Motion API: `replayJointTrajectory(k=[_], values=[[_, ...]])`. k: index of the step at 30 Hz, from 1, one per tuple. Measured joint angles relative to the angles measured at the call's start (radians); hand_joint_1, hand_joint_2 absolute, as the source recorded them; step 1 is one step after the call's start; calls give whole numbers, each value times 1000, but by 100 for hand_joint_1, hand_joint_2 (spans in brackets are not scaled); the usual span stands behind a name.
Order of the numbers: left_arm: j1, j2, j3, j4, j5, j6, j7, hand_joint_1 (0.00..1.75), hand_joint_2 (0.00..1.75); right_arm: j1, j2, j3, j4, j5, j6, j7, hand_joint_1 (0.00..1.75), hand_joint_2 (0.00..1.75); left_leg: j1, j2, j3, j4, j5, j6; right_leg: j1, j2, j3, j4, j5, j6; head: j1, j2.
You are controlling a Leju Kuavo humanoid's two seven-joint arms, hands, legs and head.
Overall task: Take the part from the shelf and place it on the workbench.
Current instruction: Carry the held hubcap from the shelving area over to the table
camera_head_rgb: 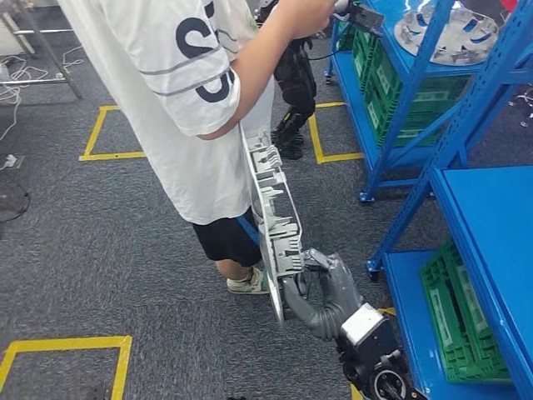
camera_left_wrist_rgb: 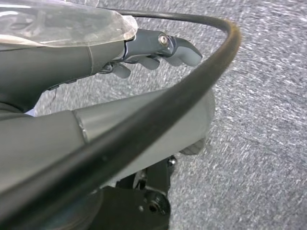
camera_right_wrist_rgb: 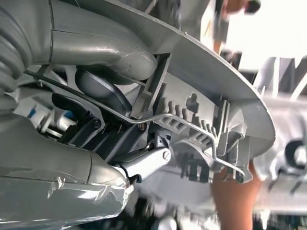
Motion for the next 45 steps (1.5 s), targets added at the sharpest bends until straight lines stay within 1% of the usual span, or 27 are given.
replayJointTrajectory(k=[1,2,3,6,8,10,12,14,15,16,17,18,20,22,23,25,27,30,31,32,33,35,37,40,42,43,45], values=[[1,0,0,0,-1,0,0,0,0,-1,0,0,0,-10,16,-4,175,175,1,3,-19,43,-12,-2,2,-15,-2,0,0,0,-3,0],[2,-1,0,0,-1,0,0,0,0,-2,0,0,0,-19,31,-7,175,175,2,5,-17,49,-6,-3,2,-28,-3,0,0,0,-5,0],[3,-1,0,0,-1,0,0,0,0,-4,0,0,0,-26,42,-9,175,175,2,10,6,12,17,-3,3,-40,-3,0,0,0,-8,0],[3,1,0,0,0,2,0,0,0,-14,2,3,0,-33,60,-11,175,175,-4,55,124,-197,92,8,8,-67,-1,2,-4,7,-19,0],[1,1,0,0,1,3,0,0,0,-21,4,5,0,-34,68,-11,175,175,-12,69,147,-249,101,23,12,-81,-1,3,-7,16,-18,0],[3,2,0,0,2,5,0,0,0,-28,6,8,0,-35,73,-12,175,175,-12,52,146,-252,103,36,10,-90,-1,5,-11,26,-13,0],[5,1,0,0,3,6,1,0,0,-34,8,11,0,-37,78,-12,175,175,-8,37,149,-258,107,48,6,-58,-18,49,-44,35,-9,0],[2,1,1,0,3,7,1,0,0,-36,8,13,0,-40,82,-12,175,175,-6,22,151,-260,109,57,3,-10,-72,176,-111,40,4,0],[2,1,1,0,4,8,1,0,0,-36,8,14,0,-41,83,-13,175,175,-7,13,151,-260,109,59,3,1,-106,250,-141,41,11,0],[1,2,1,0,4,8,1,0,0,-35,8,15,0,-43,85,-12,175,175,-8,4,151,-260,109,60,3,6,-132,303,-154,42,18,0],[2,2,1,0,4,8,1,0,0,-35,8,16,1,-44,87,-12,175,175,-8,-5,152,-260,109,60,3,8,-142,320,-148,42,23,0],[2,2,1,0,4,8,1,0,0,-36,8,17,1,-45,90,-12,175,175,-8,-15,153,-259,109,60,3,10,-132,292,-121,40,28,0],[3,0,1,0,5,8,1,0,0,-37,8,20,1,-48,95,-11,175,175,-8,-33,156,-258,108,59,3,26,-74,154,-40,31,39,0],[2,-2,1,0,5,8,1,0,0,-41,8,22,1,-51,98,-11,175,175,-10,-47,150,-254,109,53,3,49,-28,41,2,24,46,0],[2,-2,1,0,5,8,1,0,0,-43,8,23,2,-52,99,-12,175,175,-10,-52,144,-253,112,48,5,56,-20,21,3,22,48,0],[5,-1,2,0,5,8,2,0,0,-46,9,26,2,-57,103,-12,175,175,-9,-59,135,-253,117,36,3,49,-14,8,4,17,48,0],[6,0,2,0,3,9,2,0,0,-48,12,28,2,-80,126,-11,175,175,-10,-42,119,-223,96,26,-1,36,-10,-3,13,8,39,0],[2,0,2,0,-10,5,3,0,0,-58,14,33,8,-184,228,-14,175,175,-5,-3,32,-41,5,11,0,10,-11,-10,18,-1,18,0],[2,0,2,0,-18,1,4,0,0,-61,14,35,12,-240,280,-19,175,175,-2,1,4,16,-14,7,1,3,-12,-10,18,-1,14,0],[2,-1,2,0,-27,-2,5,0,0,-65,14,38,17,-298,337,-25,175,175,1,4,-8,41,-14,3,2,-4,-12,-10,18,-1,11,0],[3,0,2,0,-35,-5,6,0,0,-69,15,40,23,-347,389,-32,175,175,4,7,1,24,4,1,1,-9,-12,-9,18,-1,7,0],[3,2,2,0,-50,-10,7,0,0,-79,16,46,34,-415,471,-44,175,175,9,20,72,-109,68,-2,1,-16,-10,-8,15,4,-1,0],[1,3,1,0,-61,-13,8,0,0,-88,18,53,43,-451,526,-51,175,175,6,32,134,-226,104,6,5,-20,-10,-4,10,14,-10,0],[1,3,1,0,-69,-14,11,0,0,-95,20,65,55,-466,561,-54,175,175,0,26,145,-251,104,28,7,-26,-8,-3,5,31,-6,0],[1,3,0,0,-72,-14,13,0,0,-97,21,72,61,-465,572,-53,175,175,1,21,148,-254,105,41,3,-17,-18,24,-17,41,-1,0],[1,3,0,0,-73,-14,13,0,0,-99,21,76,63,-464,578,-52,175,175,2,19,149,-256,105,48,2,-9,-38,69,-44,45,4,0],[0,4,0,0,-74,-14,15,0,0,-102,21,83,70,-460,586,-51,175,175,-1,14,151,-256,105,56,1,5,-103,213,-114,47,17,0]])
